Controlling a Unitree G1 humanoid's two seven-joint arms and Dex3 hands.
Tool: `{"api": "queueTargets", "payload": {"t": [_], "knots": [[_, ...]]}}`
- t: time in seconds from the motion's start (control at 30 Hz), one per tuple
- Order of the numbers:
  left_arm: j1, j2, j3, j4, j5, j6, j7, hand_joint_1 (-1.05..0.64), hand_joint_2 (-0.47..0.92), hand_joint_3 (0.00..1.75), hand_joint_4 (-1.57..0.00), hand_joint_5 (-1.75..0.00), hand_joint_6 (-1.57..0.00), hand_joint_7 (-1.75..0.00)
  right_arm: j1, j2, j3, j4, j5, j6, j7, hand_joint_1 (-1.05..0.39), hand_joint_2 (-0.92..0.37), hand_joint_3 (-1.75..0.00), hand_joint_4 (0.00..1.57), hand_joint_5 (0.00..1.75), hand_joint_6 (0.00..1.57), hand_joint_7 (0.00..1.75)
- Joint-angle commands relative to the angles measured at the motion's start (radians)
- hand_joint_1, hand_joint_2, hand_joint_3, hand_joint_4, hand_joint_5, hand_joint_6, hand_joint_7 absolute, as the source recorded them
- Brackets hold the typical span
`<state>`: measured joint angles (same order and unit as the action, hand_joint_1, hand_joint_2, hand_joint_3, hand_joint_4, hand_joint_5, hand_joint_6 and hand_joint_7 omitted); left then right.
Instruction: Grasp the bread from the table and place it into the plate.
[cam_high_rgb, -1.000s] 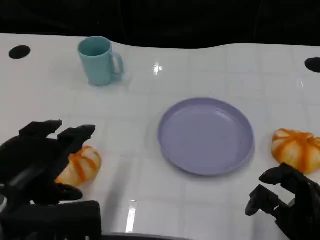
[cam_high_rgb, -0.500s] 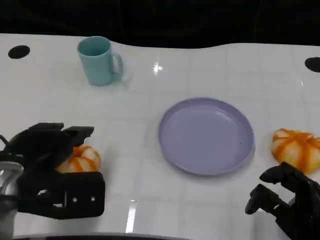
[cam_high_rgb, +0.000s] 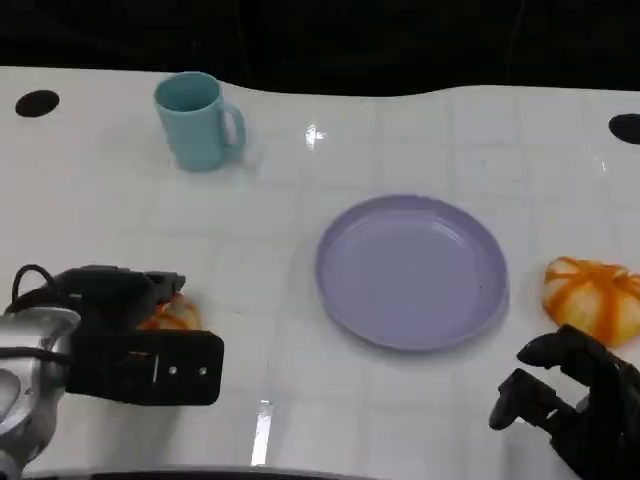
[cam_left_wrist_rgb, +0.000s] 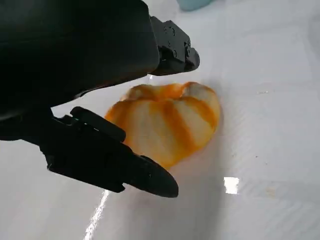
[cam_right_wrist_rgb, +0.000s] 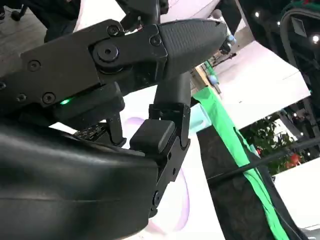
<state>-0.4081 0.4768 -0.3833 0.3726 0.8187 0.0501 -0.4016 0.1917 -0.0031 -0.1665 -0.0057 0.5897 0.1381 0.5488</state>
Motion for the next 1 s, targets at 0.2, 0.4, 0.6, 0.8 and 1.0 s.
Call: {"api": "queueTargets", "payload": {"t": [0.2,0.4,0.6,0.8,1.0], "knots": [[-0.106,-0.032,-0.063,0.208,-0.013,-0.036,0.073,-0.76,0.84,0.03,0.00,0.00,-0.09,0.00,0.005,-0.005,-0.007,-0.001,-0.001,-0.026,0.004,-0.52,-0.92,-0.23,0.76,1.48,0.88,0.88],[-0.160,-0.064,-0.086,0.351,-0.023,-0.057,0.135,-0.61,0.82,0.01,-0.01,0.00,-0.11,-0.01,0.006,-0.007,-0.006,-0.002,-0.001,-0.025,0.004,-0.52,-0.92,-0.22,0.75,1.48,0.87,0.88],[-0.189,-0.084,-0.093,0.481,-0.053,-0.110,0.218,-0.60,0.84,0.01,-0.07,-0.04,-0.15,-0.02,0.012,-0.007,-0.006,-0.012,0.003,-0.017,-0.001,-0.51,-0.92,-0.22,0.75,1.48,0.86,0.87],[-0.212,-0.090,-0.108,0.573,-0.070,-0.161,0.281,-0.49,0.84,0.00,-0.15,-0.08,-0.21,-0.03,0.013,-0.012,-0.006,-0.018,0.006,-0.007,-0.002,-0.51,-0.92,-0.22,0.75,1.48,0.86,0.87],[-0.213,-0.095,-0.086,0.639,-0.120,-0.231,0.377,-0.24,0.87,0.02,-0.41,-0.29,-0.42,-0.07,0.012,-0.010,-0.007,-0.019,0.008,-0.006,-0.001,-0.51,-0.92,-0.22,0.74,1.48,0.86,0.87]]}}
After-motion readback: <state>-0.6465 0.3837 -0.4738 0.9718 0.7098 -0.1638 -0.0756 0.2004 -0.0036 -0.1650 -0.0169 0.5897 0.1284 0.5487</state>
